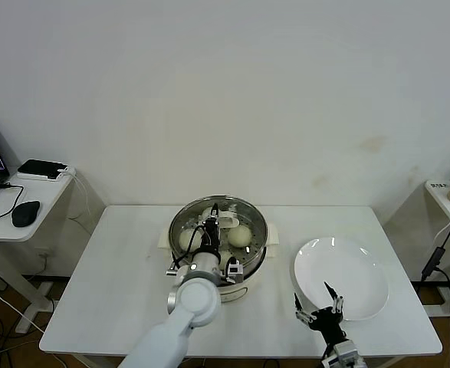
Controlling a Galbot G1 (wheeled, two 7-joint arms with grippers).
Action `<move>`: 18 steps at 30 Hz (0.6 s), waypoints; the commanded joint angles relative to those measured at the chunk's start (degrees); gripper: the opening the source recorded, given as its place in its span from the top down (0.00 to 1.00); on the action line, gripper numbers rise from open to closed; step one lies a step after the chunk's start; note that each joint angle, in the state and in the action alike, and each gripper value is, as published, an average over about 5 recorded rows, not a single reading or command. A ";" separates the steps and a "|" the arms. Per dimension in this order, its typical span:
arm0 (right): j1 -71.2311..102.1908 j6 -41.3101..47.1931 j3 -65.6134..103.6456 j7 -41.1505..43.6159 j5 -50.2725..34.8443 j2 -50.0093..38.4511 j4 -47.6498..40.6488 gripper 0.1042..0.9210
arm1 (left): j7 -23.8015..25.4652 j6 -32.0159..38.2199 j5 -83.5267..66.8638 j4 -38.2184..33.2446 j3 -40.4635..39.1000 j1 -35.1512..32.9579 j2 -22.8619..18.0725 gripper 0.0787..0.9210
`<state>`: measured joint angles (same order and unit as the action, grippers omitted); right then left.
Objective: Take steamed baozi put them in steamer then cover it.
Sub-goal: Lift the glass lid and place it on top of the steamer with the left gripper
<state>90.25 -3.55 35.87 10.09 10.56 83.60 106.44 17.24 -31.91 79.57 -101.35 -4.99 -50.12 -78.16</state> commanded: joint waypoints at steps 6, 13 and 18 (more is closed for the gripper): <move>0.03 0.05 -0.20 0.05 0.25 0.01 0.10 0.12 | 0.18 0.42 1.03 -1.21 0.56 -0.86 0.00 0.87; 0.15 0.16 -0.44 0.05 0.53 0.09 0.21 0.12 | 0.39 0.62 0.31 -6.84 1.07 -3.33 2.34 0.63; 0.48 0.17 -0.58 0.01 0.96 0.39 0.36 0.12 | -0.18 1.77 -0.70 -13.23 1.58 -8.25 6.67 0.46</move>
<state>90.58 -3.41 35.34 10.15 11.31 83.86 106.67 17.43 -30.99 79.58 -105.62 -3.86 -52.89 -76.22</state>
